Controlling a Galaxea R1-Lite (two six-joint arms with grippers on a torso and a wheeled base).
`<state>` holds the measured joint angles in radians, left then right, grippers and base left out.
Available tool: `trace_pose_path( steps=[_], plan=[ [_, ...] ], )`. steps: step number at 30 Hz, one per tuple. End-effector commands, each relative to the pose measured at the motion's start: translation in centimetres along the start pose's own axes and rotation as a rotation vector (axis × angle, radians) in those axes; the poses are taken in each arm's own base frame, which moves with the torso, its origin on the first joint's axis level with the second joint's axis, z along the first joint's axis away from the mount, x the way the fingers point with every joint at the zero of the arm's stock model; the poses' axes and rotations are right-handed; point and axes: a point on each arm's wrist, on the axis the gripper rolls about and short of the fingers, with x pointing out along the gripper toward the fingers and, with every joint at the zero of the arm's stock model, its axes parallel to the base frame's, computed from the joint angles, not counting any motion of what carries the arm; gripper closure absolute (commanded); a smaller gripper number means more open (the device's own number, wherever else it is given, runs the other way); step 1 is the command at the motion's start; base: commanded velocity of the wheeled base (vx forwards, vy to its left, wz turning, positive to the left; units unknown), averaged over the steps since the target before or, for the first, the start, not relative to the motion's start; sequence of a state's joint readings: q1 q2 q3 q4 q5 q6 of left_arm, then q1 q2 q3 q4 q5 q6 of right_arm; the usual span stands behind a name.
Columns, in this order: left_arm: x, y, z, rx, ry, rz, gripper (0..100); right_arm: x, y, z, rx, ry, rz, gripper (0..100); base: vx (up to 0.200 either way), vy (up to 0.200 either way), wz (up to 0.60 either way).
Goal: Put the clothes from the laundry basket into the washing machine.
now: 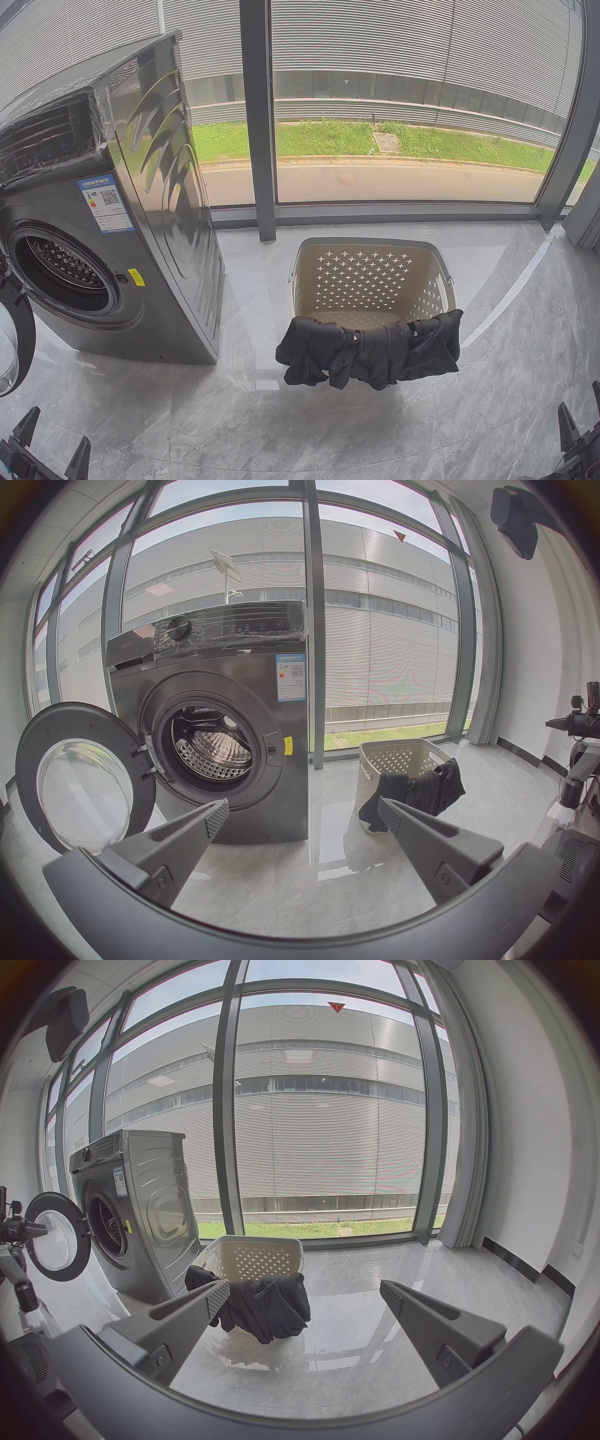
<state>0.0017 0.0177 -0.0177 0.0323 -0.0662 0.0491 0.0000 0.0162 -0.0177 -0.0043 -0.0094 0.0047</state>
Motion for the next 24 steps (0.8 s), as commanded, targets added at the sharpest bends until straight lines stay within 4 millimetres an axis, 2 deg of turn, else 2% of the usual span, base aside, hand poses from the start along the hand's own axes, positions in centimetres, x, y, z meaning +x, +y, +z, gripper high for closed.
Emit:
trace_pose_path(
  steps=[1, 5, 20, 24],
  plan=[
    [0.01, -0.02, -0.53, 0.0, 0.0, 0.0, 0, 0.0, 0.0, -0.52, 0.0, 0.001, 0.0, 0, 0.0, -0.2, 0.0],
    [0.01, -0.02, -0.53, 0.001, 0.0, 0.002, 0, 0.0, 0.0, -0.52, 0.0, 0.001, 0.0, 0, 0.0, -0.2, 0.0],
    [0.01, -0.02, -0.53, 0.0, 0.0, 0.0, 0, 0.0, -0.01, -0.52, 0.003, 0.001, -0.004, 0, 0.0, 0.0, 0.0],
    [0.01, -0.03, -0.53, -0.002, 0.0, -0.001, 0, 0.0, -0.01, -0.52, 0.003, 0.001, -0.004, 0, 0.2, 0.0, 0.0]
  ],
)
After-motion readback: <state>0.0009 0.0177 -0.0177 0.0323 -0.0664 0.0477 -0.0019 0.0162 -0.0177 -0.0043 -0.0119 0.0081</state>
